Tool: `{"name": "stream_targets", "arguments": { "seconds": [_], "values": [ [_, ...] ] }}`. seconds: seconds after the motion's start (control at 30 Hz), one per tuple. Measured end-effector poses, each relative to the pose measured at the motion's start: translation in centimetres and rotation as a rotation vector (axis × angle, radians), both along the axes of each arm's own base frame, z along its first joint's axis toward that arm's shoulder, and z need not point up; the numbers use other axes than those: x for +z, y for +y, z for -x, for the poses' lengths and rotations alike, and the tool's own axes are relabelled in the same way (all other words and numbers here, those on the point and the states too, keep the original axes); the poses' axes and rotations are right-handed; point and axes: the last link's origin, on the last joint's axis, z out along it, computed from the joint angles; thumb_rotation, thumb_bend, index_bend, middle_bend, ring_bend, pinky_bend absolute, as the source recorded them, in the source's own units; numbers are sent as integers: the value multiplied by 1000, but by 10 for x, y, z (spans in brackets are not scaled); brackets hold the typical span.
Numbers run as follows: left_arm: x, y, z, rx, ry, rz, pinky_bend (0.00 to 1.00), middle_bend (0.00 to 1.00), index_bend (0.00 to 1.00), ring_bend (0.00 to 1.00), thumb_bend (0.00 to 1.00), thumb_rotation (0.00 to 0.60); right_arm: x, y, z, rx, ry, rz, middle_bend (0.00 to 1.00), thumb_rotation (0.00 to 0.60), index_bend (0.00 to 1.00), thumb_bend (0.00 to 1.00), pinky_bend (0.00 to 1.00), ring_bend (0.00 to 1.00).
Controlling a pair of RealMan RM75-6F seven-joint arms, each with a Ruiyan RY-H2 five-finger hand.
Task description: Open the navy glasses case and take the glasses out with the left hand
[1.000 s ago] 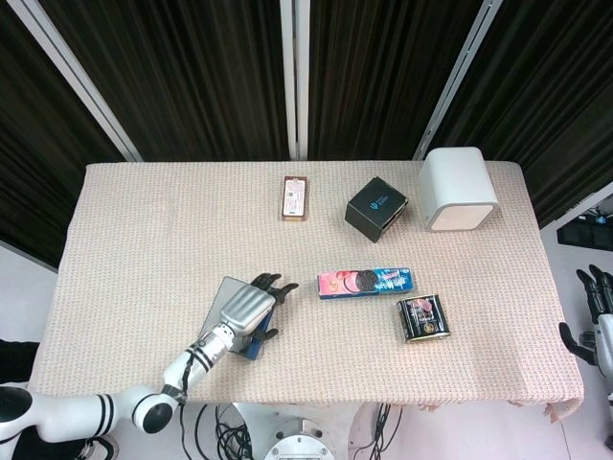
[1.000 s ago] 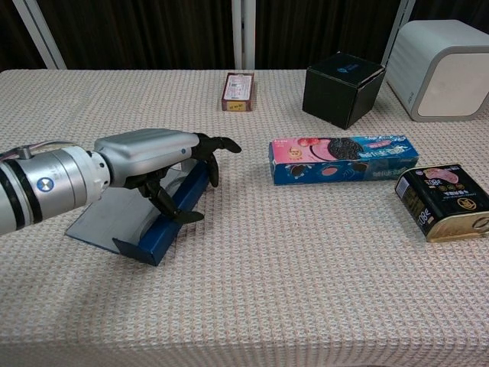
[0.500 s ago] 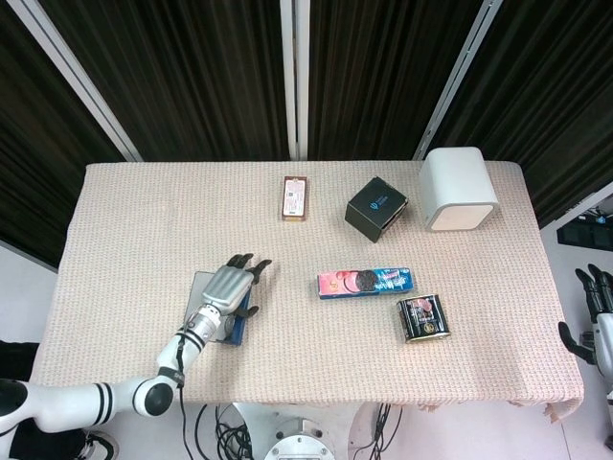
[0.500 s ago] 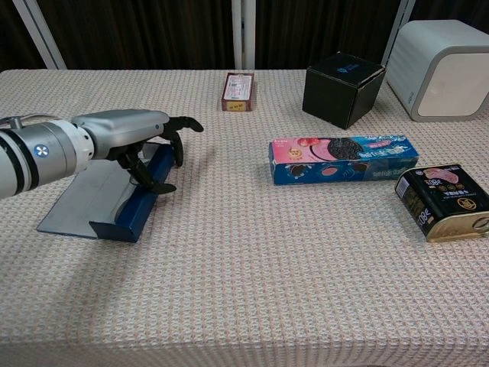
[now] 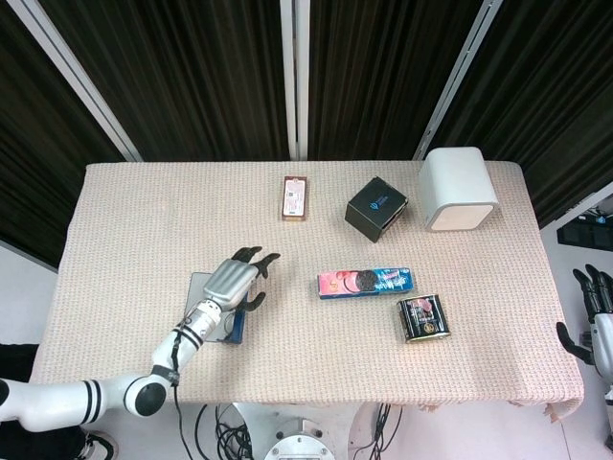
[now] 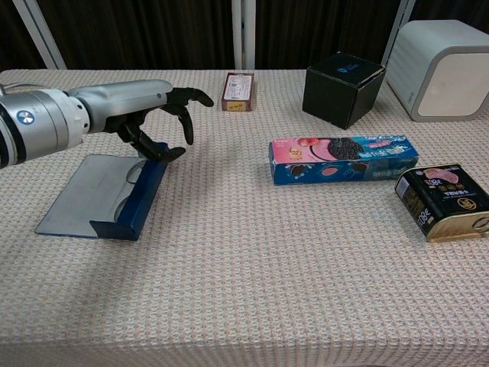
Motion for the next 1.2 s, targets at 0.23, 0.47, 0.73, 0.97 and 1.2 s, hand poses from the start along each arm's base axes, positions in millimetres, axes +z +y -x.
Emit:
{"name": "stream_targets", "arguments": {
  "seconds": [0.23,0.47,0.73,0.97,1.2],
  "values": [
    [7,-5,1,-171,144,88,64,242,15,0,742,600,-1,0,0,2,-2,-1,0,600,0,301,0,0],
    [8,1,10,-195,199,70,63,231,8,0,762,600,0,0,0,2,1,-2,0,600,0,301,0,0],
    [6,6,20,-165,252,68,61,244,3,0,761,600,-2,-2,0,2,0,-7,0,600,0,301,0,0],
    [8,10,28,-100,313,64,60,286,3,0,761,600,-1,-2,0,-2,1,-6,0,600,0,302,0,0],
    [16,11,32,-54,377,63,61,331,3,0,761,600,-3,-3,-2,3,5,-17,0,600,0,301,0,0]
  ]
}}
